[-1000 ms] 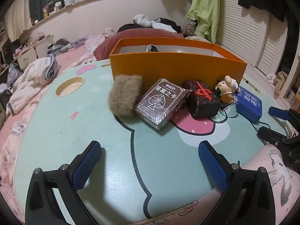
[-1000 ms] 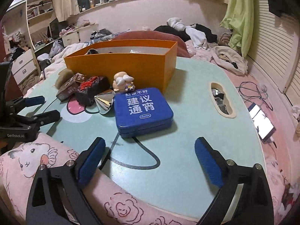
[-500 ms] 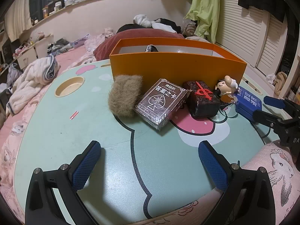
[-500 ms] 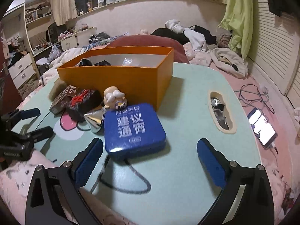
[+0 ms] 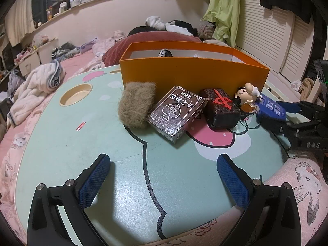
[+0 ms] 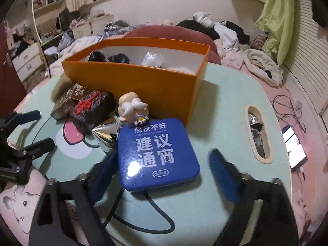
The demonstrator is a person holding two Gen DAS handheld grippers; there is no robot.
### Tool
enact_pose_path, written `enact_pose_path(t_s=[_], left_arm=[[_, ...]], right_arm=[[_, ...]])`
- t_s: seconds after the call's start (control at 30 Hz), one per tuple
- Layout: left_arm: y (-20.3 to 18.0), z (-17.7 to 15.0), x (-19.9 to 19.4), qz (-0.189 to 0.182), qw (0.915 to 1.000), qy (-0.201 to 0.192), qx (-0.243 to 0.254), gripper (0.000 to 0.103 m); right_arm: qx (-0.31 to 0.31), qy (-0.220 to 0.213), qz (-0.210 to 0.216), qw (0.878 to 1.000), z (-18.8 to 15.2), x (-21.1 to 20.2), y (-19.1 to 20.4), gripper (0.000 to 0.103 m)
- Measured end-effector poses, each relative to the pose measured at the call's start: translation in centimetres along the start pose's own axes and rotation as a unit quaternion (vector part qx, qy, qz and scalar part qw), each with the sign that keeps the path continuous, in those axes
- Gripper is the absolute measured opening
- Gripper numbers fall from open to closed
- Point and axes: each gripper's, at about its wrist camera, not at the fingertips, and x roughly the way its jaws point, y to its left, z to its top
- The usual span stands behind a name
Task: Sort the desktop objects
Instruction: 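Grasp the blue tin with the right gripper and lift it, then grasp the brown fluffy pompom with the left gripper while the right gripper holds the tin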
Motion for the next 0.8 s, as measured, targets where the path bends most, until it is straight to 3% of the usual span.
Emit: enact_pose_path(t_s=[0.1,0.2,0.33,0.47,0.63,0.73,0.8], left_arm=[[-0.2,-0.1,-0.1,0.000,1.0000,0.000,-0.001,0.103],[-0.2,0.0,-0.1,-0.003,1.0000,-0.001,-0.002,0.103],[-0.2,-0.2,-0.5,-0.019,0.9996,-0.013,-0.015,0.103],[1.1,-0.3,-1.2,-0.045,0.9972,-0.030,-0.051,0.103],[4.5,1.5,-2.5,-0.076,0.9855,-0.077,-0.131,0.102],[5.9,3.6,-1.3,-0.072,0.9836,-0.066,-0.152,0.093],[6.2,4.7,0.5,-0.068,0.9846,-0.041,-0.156,0.072]], right_arm=[[0.006,-0.025,0.000,1.000,-0.9,-0.8,-0.2,0.066],[0.004,-0.057,0.027,0.998,-2.0,-2.0,0.0,0.066],[0.003,-0.127,0.027,0.992,-3.1,-4.5,0.0,0.066],[0.001,-0.173,0.032,0.984,-3.4,-5.9,0.2,0.066],[0.000,-0.175,0.033,0.984,-3.1,-5.8,0.2,0.066],[0.003,-0.173,0.035,0.984,-3.0,-5.7,0.2,0.066],[0.003,-0.173,0.035,0.984,-3.0,-5.6,0.1,0.066]])
